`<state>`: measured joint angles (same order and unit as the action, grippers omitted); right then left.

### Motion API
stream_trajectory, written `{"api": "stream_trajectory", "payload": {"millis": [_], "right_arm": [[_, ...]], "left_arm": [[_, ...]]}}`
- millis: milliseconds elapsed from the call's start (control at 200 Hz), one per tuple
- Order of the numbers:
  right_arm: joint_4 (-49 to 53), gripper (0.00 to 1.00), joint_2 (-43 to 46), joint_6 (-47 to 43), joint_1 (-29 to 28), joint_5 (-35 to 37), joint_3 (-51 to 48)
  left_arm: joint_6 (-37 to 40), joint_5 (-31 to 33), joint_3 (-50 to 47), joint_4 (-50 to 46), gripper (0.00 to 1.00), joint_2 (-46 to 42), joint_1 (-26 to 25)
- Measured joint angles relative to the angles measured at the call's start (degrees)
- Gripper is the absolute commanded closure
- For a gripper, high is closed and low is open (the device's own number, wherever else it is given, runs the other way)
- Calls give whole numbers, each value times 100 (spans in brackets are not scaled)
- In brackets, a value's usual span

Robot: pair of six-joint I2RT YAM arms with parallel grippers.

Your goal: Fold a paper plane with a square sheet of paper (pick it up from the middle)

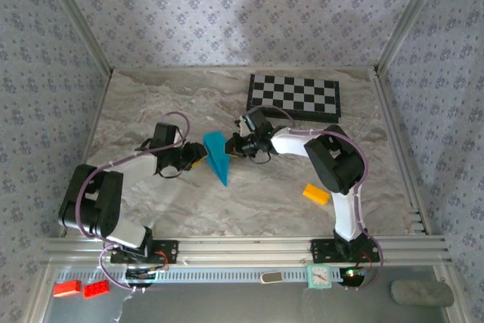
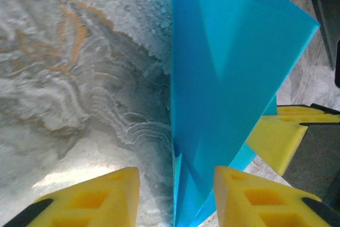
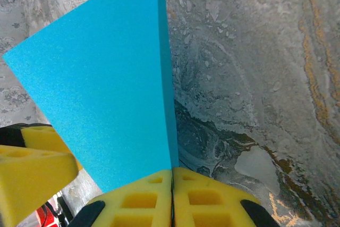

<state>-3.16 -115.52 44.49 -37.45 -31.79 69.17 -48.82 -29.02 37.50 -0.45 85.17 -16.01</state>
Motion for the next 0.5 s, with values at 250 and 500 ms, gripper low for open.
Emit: {"api": "stream_trajectory", "payload": {"millis": [250,500], "right_arm": [[-76,90,0,57,28,-63,-2],[-203,84,0,114,63,-179,-24]], "left_arm": [[4,-42,125,70,75,302,-46],[17,-168,212,122,87,560,-63]]}}
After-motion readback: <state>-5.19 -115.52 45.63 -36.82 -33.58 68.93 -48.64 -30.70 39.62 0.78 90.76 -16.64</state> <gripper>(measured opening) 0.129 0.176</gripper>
